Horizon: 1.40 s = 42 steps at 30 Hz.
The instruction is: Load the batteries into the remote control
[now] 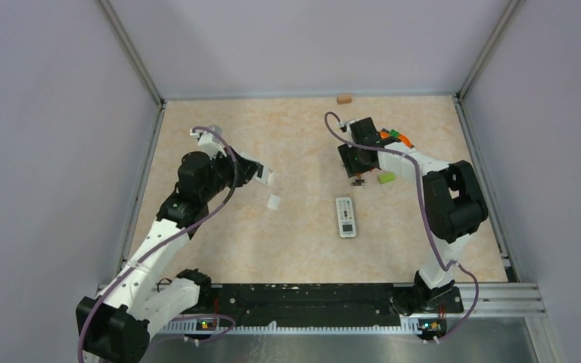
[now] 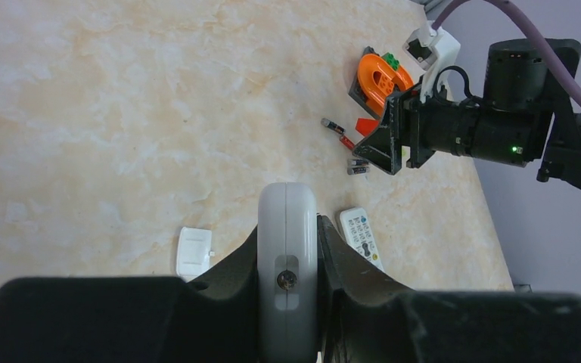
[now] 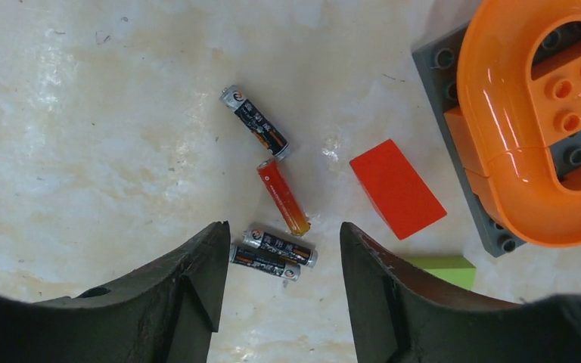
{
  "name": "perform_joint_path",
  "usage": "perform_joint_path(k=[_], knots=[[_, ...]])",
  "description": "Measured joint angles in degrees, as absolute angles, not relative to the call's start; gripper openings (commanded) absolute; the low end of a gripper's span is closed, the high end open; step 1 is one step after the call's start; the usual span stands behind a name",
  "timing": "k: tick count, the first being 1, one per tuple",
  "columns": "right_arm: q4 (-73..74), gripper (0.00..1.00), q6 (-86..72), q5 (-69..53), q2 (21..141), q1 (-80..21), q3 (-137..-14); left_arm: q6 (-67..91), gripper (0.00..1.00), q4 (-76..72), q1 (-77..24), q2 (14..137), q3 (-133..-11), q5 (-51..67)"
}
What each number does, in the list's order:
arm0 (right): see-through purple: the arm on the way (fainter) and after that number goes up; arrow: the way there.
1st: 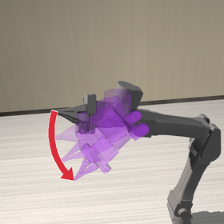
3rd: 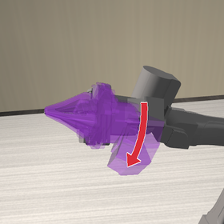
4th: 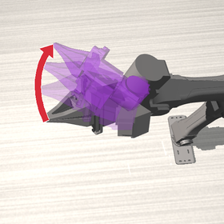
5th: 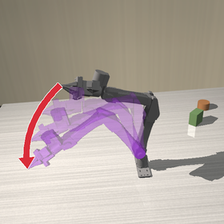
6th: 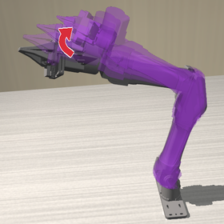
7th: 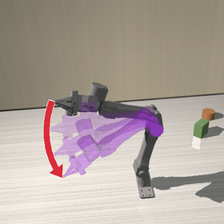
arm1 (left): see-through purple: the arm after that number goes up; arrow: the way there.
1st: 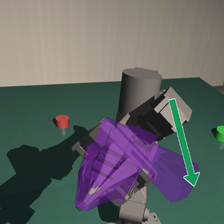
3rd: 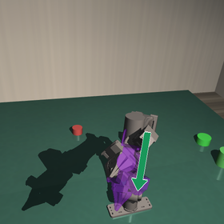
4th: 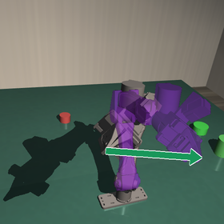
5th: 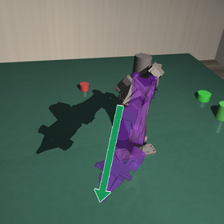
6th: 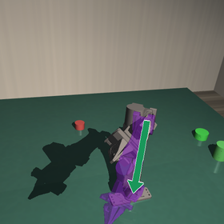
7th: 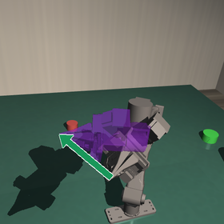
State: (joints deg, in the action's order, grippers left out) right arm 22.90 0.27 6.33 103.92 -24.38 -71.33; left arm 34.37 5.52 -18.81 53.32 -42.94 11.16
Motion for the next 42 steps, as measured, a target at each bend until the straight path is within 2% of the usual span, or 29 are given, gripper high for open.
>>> perform_joint_path(k=[5,15,21,23,33,42], knots=[[24.6,0.53,3.0,3.1,105.8,-22.2,-72.2,34.6,0.00,4.6,-18.8,54.4,-42.9,12.0],[25.7,0.35,7.6,-1.7,110.7,-20.7,-75.0,34.8,0.00,3.6,-18.8,55.0,-42.9,12.8],[26.0,0.11,8.7,-2.1,112.2,-20.7,-76.7,34.8,0.00,2.9,-18.8,55.0,-42.9,13.0],[26.0,0.08,8.9,-2.3,112.2,-20.7,-76.7,34.8,0.00,2.8,-18.8,55.0,-42.9,13.0],[21.4,0.06,1.3,-7.2,109.6,-21.1,-72.3,35.6,0.00,2.3,-18.8,55.0,-42.5,13.0],[7.0,0.07,-10.3,-21.7,95.4,-22.2,-60.4,36.3,0.00,1.4,-18.8,55.0,-41.6,13.0]])
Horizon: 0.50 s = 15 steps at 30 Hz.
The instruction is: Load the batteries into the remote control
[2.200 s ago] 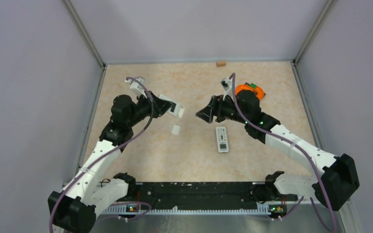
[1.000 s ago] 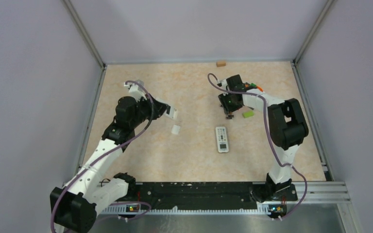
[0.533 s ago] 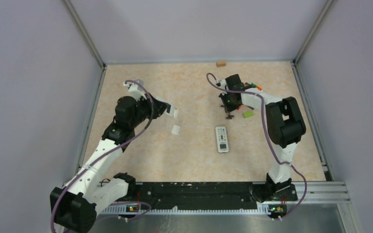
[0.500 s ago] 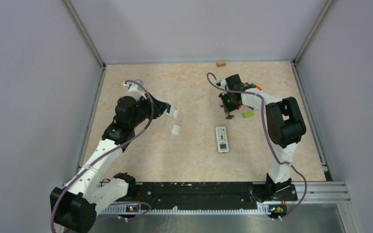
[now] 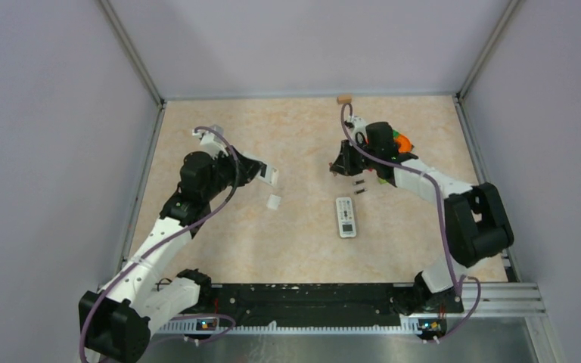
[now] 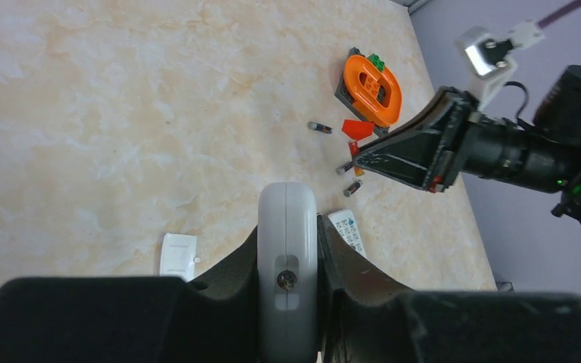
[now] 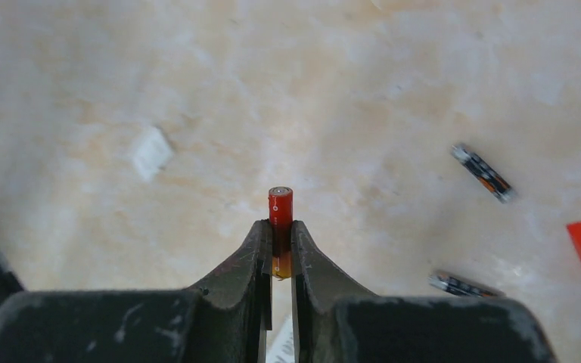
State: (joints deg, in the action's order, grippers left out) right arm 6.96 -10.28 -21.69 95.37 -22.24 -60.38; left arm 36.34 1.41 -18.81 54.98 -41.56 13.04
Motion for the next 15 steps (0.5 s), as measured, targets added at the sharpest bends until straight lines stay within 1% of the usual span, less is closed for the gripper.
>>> perform_joint_path(k=[1,6,9,15], knots=[[3.4,0.07,-12.0,-24.4,92.8,-22.5,-58.1,36.5,0.00,1.2,-18.8,54.9,-41.6,13.1],[-6.7,0.09,-14.8,-30.3,82.6,-24.8,-53.9,37.6,0.00,-0.7,-18.8,54.7,-41.2,14.8],[-12.6,0.08,-15.2,-32.8,78.0,-27.7,-51.3,38.3,0.00,-2.2,-18.8,54.7,-41.0,16.8],[-20.1,0.08,-13.7,-31.2,69.8,-33.9,-46.0,40.2,0.00,-7.0,-18.8,54.9,-41.0,23.3]])
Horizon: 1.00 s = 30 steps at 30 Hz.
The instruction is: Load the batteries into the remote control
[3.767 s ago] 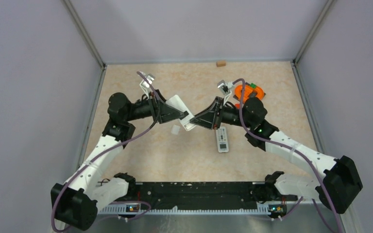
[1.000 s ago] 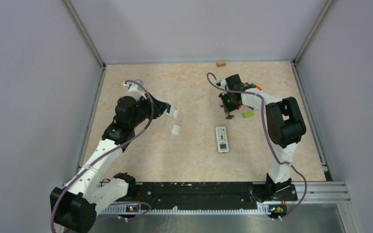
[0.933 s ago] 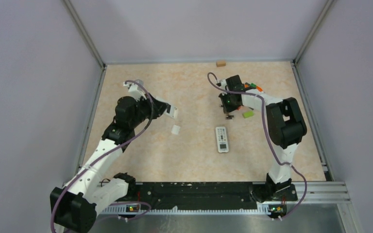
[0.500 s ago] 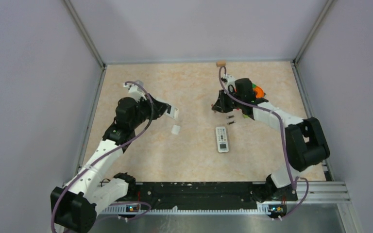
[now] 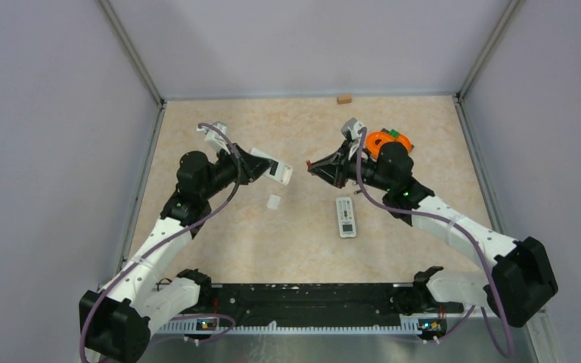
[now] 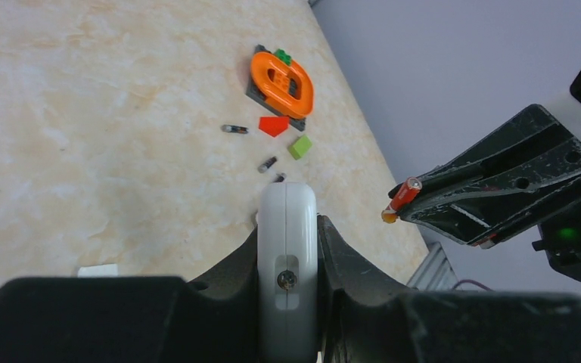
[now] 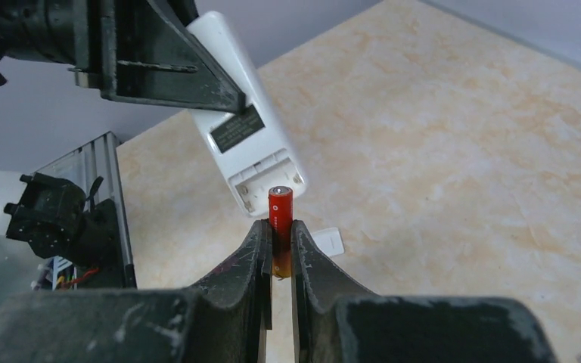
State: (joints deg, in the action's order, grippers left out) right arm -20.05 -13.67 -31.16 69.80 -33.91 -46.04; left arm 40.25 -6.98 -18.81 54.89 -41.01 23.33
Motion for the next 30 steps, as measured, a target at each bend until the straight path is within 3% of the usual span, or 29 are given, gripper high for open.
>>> perform_joint_path(k=[15,21,25,30], knots=[[-20.1,0.10,2.1,-17.0,61.6,-50.6,-47.4,47.5,0.00,-13.9,-18.8,57.3,-41.2,37.0],[-21.4,0.08,5.9,-12.7,61.1,-52.4,-47.4,49.7,0.00,-16.3,-18.8,57.3,-41.2,38.1],[-21.6,0.08,3.3,-8.1,61.1,-52.4,-47.4,51.2,0.00,-18.1,-18.8,57.2,-41.1,37.8],[-20.4,0.07,-11.8,3.3,61.4,-52.5,-50.0,55.4,0.00,-27.8,-18.8,56.2,-37.7,35.2]])
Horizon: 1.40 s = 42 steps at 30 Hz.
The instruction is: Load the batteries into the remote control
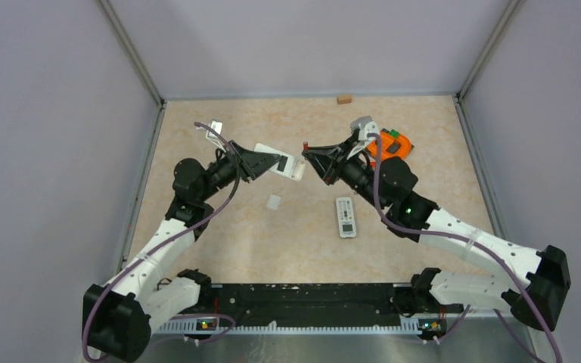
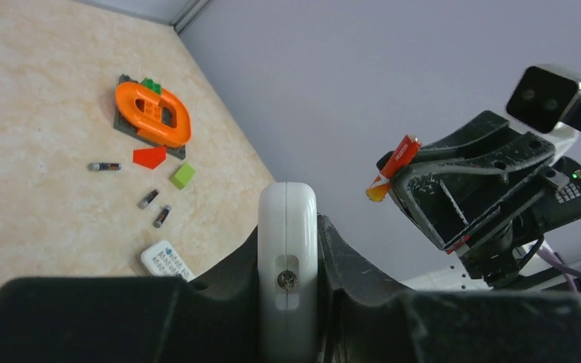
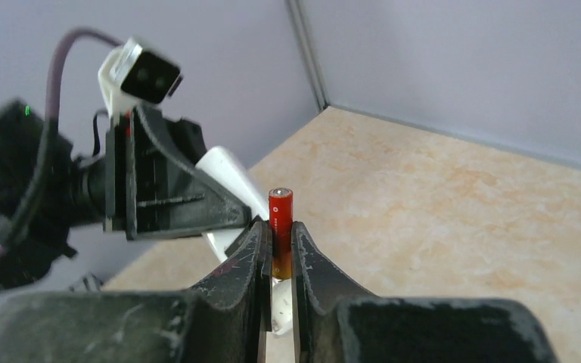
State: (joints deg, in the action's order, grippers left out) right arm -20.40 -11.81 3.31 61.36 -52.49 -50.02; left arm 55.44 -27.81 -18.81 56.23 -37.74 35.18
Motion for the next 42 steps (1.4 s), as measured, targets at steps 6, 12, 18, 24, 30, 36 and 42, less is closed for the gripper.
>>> perform_joint_path(k=[6,12,18,24,30,36,42], knots=[[-20.2,0.08,-26.4,13.1,62.2,-53.2,-52.3,64.0,0.00,-39.9,-18.8,57.2,-34.9,31.7],[-18.3,0.08,-30.0,21.2,65.8,-56.6,-55.5,74.6,0.00,-51.3,-18.8,60.2,-31.4,28.6],[-17.2,0.08,-26.9,30.5,68.2,-62.3,-58.7,80.0,0.00,-54.5,-18.8,60.8,-30.5,25.4],[-17.1,0.11,-23.2,37.0,70.7,-64.5,-61.3,84.8,0.00,-54.8,-18.8,60.4,-30.5,23.1],[-17.6,0.13,-20.8,40.4,73.1,-64.9,-63.1,85.8,0.00,-50.2,-18.8,58.2,-30.5,22.0],[-17.8,0.14,-19.9,40.9,74.6,-64.9,-64.3,86.1,0.00,-48.8,-18.8,57.6,-30.5,21.5],[-16.1,0.14,-20.7,39.8,75.2,-64.9,-65.4,86.5,0.00,-48.8,-18.8,57.6,-30.5,21.4]])
